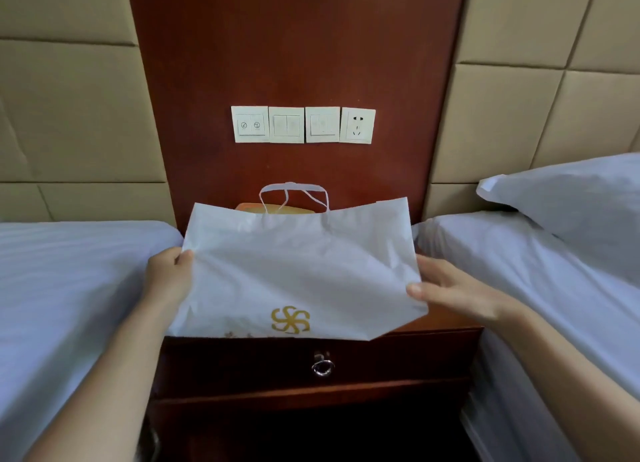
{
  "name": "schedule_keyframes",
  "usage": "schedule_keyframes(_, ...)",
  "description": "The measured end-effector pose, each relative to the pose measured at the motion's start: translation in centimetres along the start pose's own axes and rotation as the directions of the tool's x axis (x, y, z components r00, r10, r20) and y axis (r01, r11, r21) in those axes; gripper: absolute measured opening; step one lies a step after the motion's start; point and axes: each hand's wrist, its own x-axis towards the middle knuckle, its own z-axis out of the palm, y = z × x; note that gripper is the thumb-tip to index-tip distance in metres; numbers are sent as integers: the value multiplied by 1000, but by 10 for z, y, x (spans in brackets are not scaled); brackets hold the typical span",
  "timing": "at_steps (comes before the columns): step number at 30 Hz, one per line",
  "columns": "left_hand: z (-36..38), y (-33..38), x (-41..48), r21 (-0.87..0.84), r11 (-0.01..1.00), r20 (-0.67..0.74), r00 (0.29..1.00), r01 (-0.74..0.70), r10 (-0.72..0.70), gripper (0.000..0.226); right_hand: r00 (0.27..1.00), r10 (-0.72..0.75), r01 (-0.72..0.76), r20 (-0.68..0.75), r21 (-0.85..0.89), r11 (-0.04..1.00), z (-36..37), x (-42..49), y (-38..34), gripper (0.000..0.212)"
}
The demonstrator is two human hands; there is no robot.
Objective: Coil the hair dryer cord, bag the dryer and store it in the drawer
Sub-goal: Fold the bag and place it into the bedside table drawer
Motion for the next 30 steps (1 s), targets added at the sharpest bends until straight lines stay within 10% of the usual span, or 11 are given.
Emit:
schedule_keyframes(3,-4,-11,4,-117,986,-25,992,118,-122,12,993,6,26,114,-275,961,10,-4,2,68)
schedule_keyframes(6,-8,-14,1,-154,974,-47,984,164,-173,12,996,-68,85,57,-824,560,29,-4,17,74)
schedule_keyframes(8,-10,-14,-4,-152,971,-54,979,184,-194,13,977,-207,139,44,-870,473,38,-1,25,63)
schedule_keyframes(12,-12,-17,-11,-111,975,-39,980,191,-196,18,987,-15,-71,-162,-512,856,34,-8,17,25)
schedule_keyframes(20,-7,6,-16,-142,985,-29,994,99,-104,26,888,125,-338,-443,-443,830,15,-6,30,54)
schedule_keyframes(25,-9,15,-28,-210,958,188,969,196,-158,21,839,534,-535,-107,25,845,10,-18,33,52)
schedule_keyframes(30,-22,21,-43,-306,907,468,876,289,-122,26,796,472,-390,-379,276,878,18,-5,35,66)
